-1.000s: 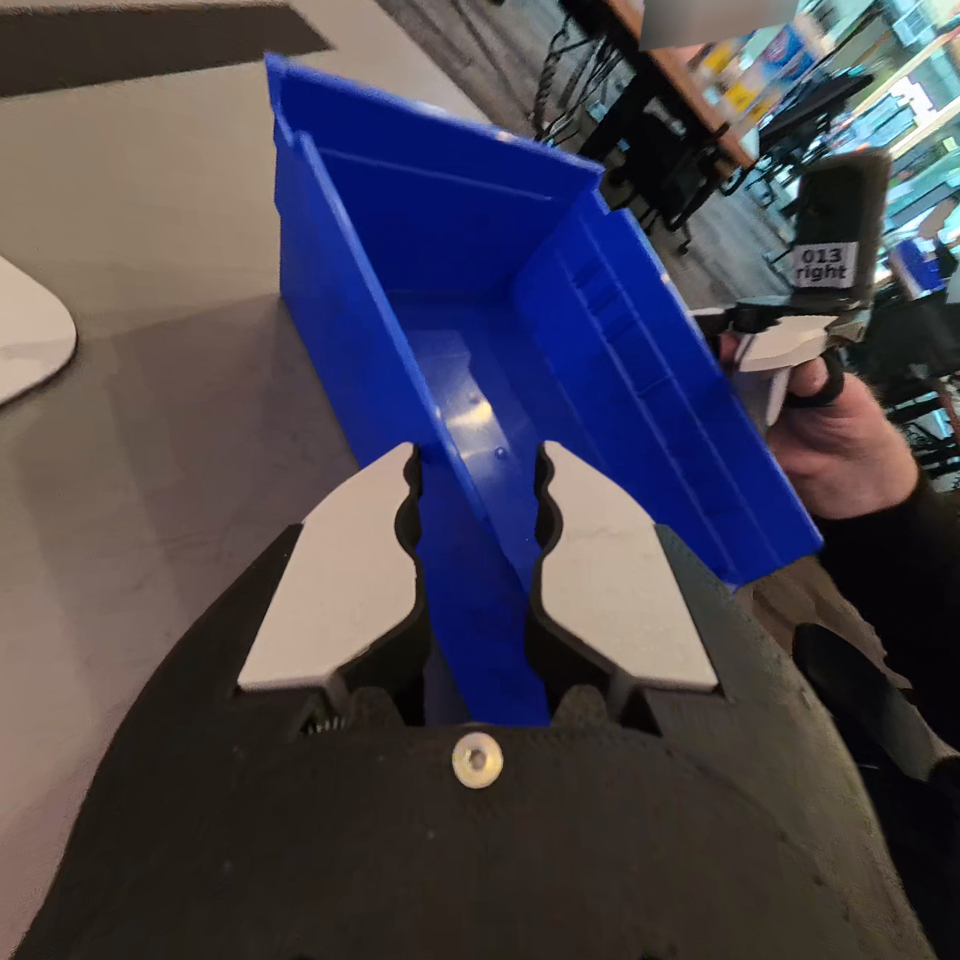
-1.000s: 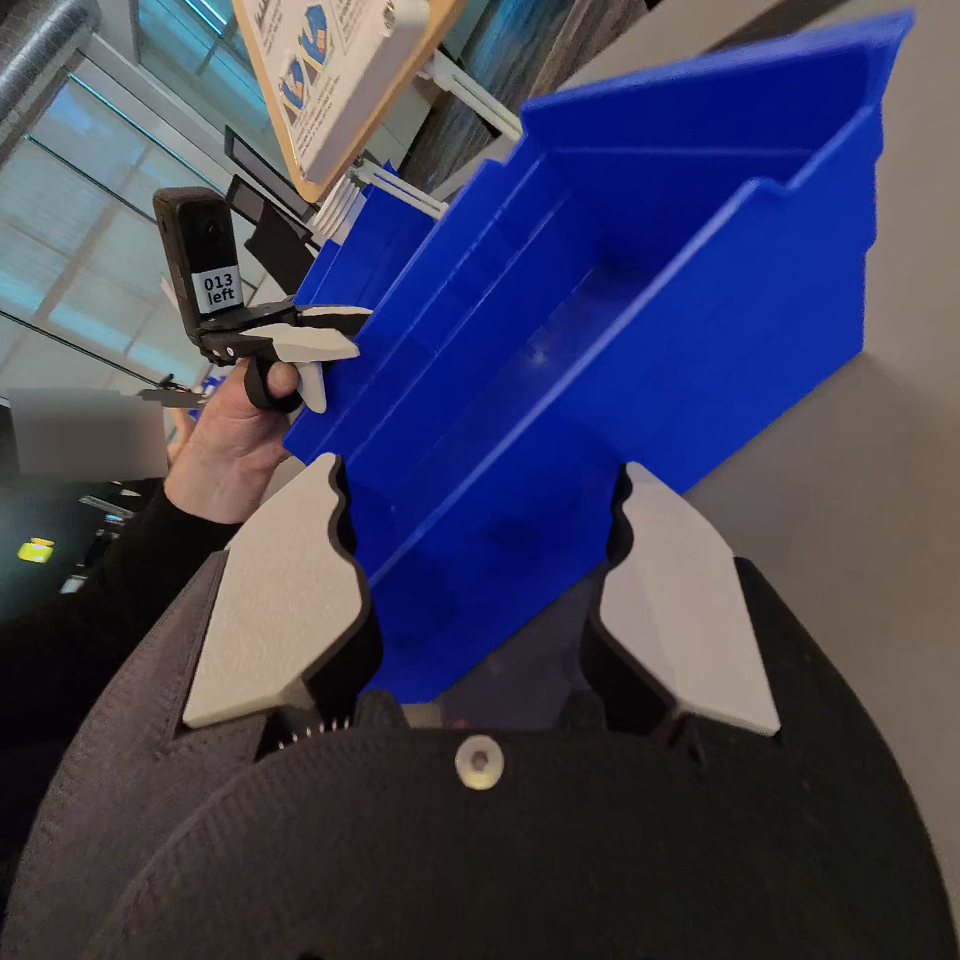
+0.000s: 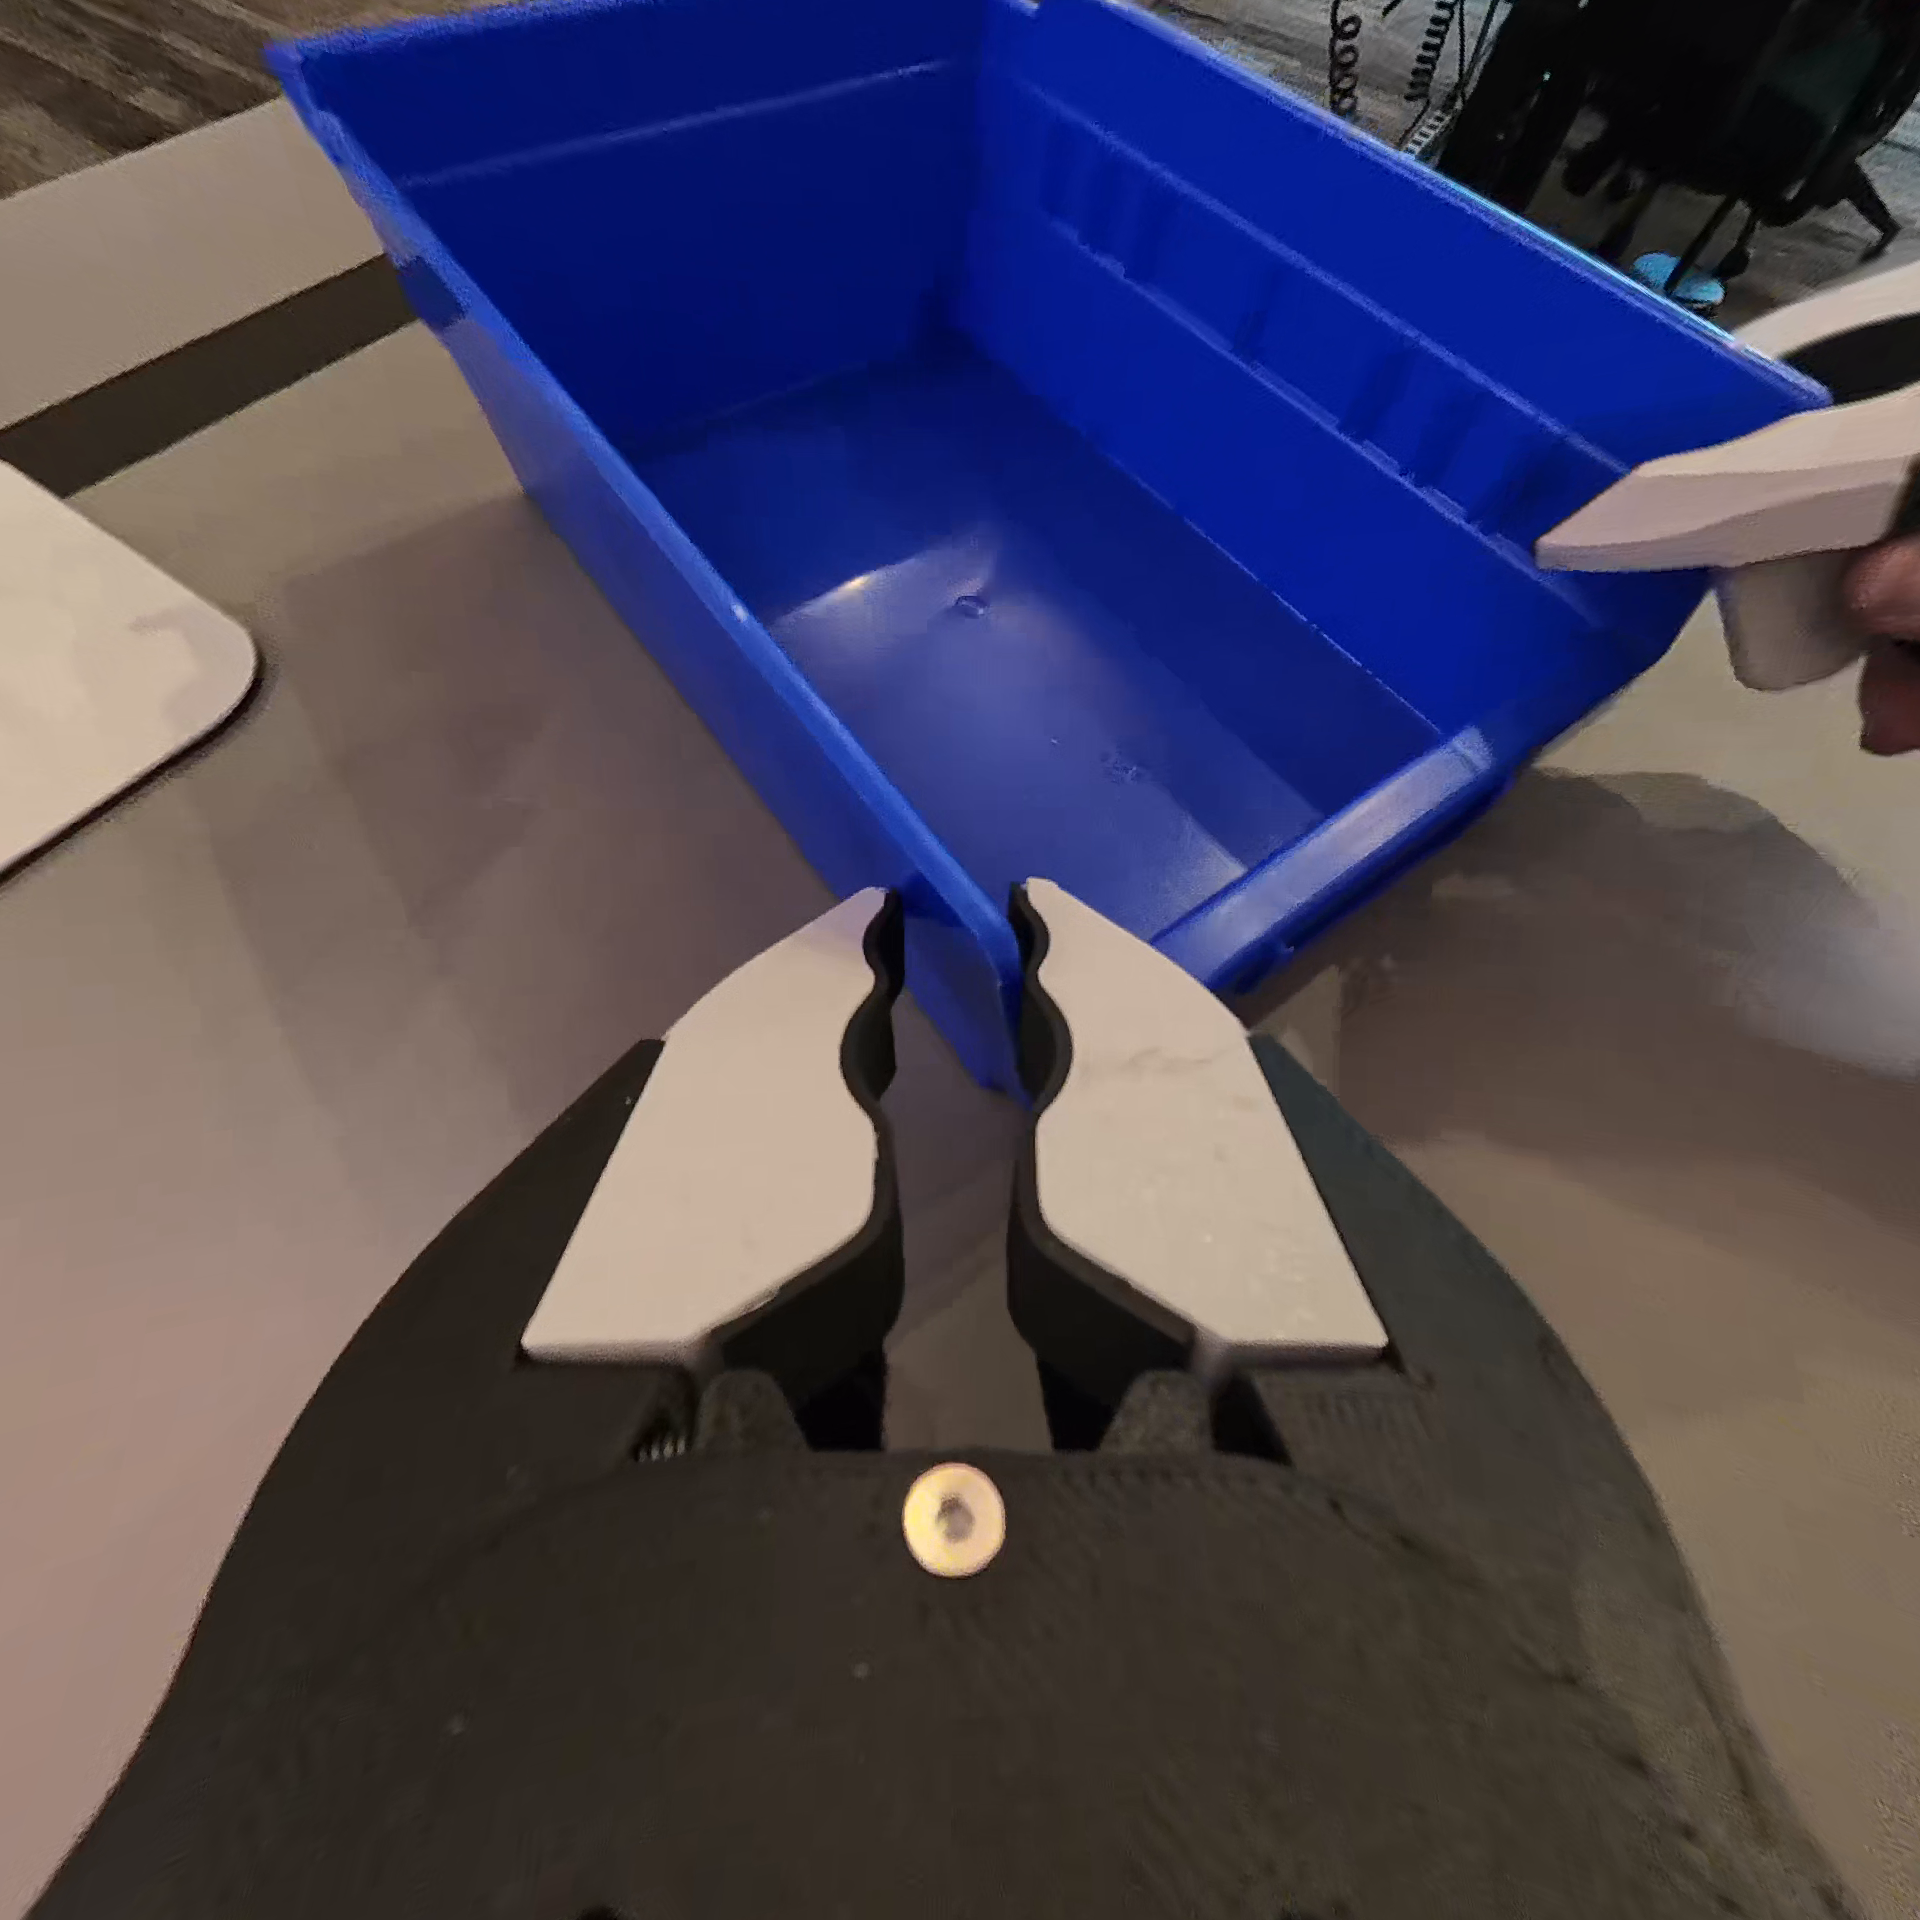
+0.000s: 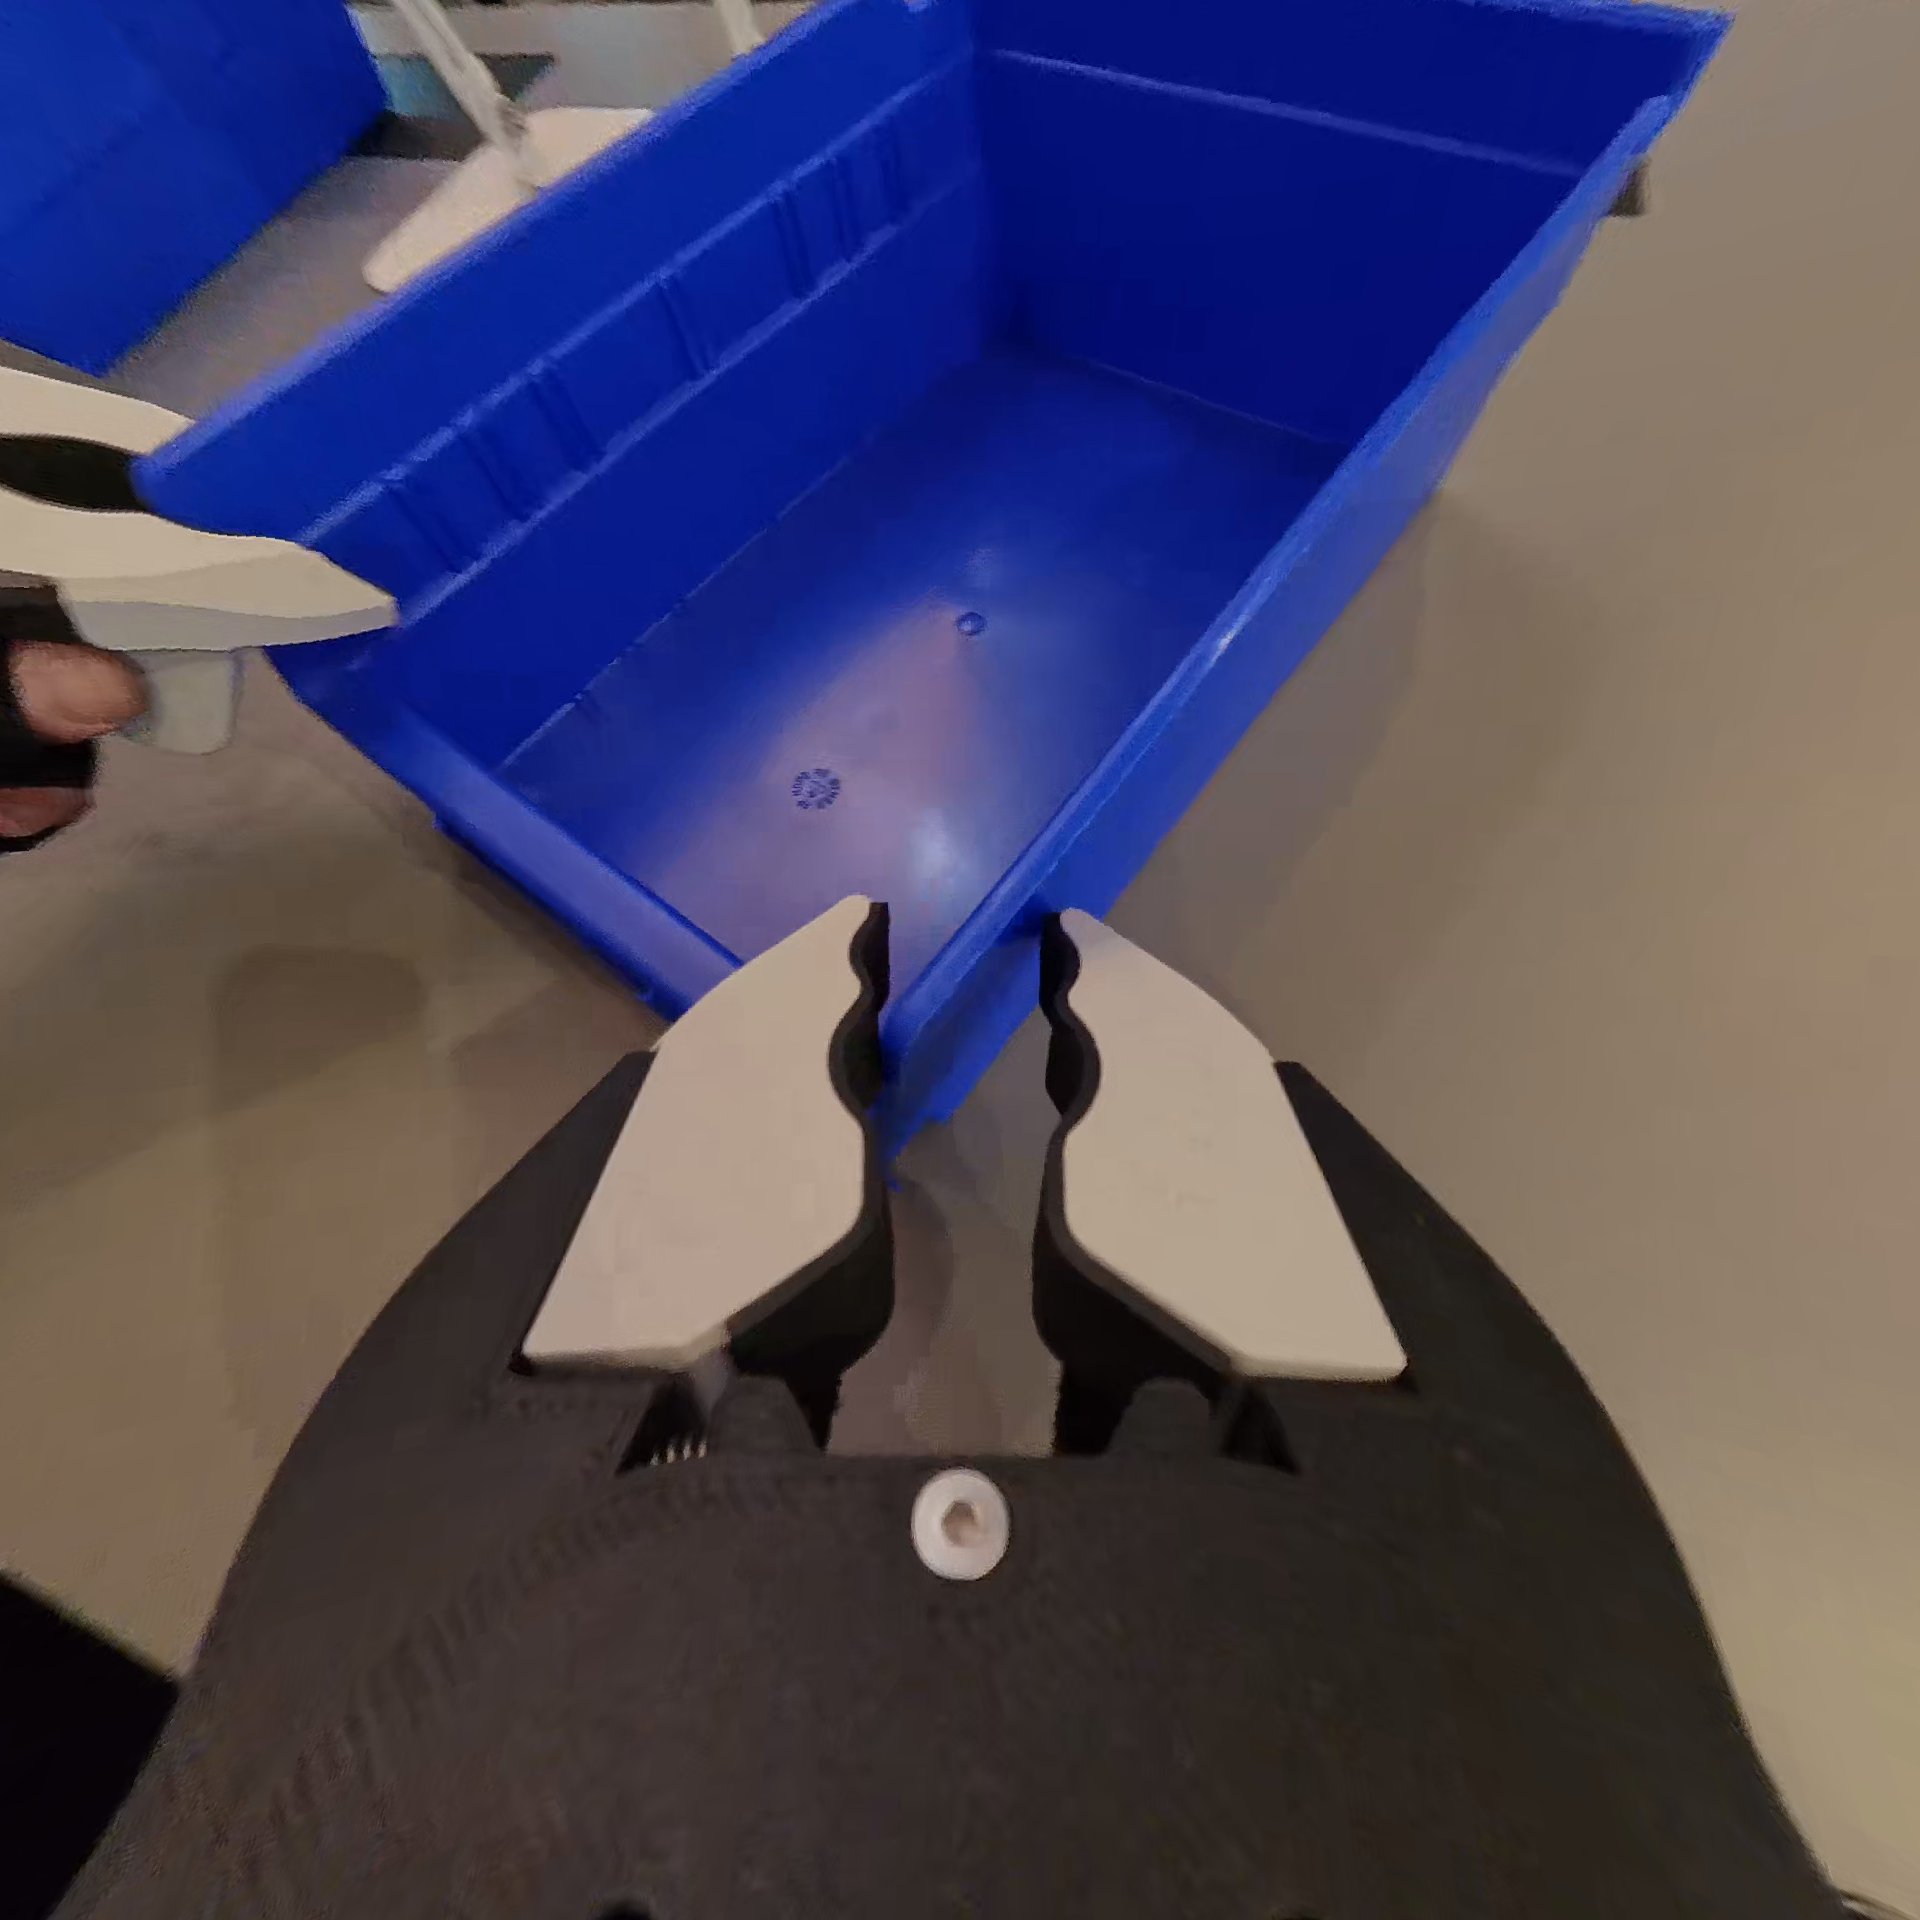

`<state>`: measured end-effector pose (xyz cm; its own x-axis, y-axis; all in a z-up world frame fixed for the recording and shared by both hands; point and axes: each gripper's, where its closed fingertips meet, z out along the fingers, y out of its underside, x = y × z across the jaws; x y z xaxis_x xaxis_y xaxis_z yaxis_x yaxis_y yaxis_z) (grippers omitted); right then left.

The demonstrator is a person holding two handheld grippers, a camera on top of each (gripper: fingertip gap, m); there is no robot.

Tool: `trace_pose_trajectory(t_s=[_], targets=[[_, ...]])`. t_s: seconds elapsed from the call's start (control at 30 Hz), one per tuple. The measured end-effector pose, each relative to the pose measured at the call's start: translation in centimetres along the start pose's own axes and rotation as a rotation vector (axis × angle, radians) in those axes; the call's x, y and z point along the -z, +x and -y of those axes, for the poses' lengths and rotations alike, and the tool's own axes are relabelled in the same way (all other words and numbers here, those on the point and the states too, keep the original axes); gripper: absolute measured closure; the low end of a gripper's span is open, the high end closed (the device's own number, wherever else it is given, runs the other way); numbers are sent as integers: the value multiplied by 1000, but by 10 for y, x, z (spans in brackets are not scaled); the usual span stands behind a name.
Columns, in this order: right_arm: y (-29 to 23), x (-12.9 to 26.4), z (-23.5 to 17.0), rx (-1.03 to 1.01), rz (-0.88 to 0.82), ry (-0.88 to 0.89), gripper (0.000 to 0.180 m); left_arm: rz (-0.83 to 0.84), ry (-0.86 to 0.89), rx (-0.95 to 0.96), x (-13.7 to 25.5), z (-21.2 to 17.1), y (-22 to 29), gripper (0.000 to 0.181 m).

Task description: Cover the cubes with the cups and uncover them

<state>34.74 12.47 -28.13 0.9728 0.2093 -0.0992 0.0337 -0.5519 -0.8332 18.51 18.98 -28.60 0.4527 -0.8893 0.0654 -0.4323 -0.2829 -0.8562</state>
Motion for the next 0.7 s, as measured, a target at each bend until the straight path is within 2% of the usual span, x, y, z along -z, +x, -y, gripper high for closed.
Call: trace_pose_trajectory(t_s=[0.17,0.37,0.7], targets=[[63,-16,17,55,-82,-30,164,-10,51,62,-38,24,14,157],[117,-48,44,102,-72,-42,168,70,91,130,-80,51,5,156],[163,-102,84,114,-35,-43,170,173,106,183,-126,81,-34,157]])
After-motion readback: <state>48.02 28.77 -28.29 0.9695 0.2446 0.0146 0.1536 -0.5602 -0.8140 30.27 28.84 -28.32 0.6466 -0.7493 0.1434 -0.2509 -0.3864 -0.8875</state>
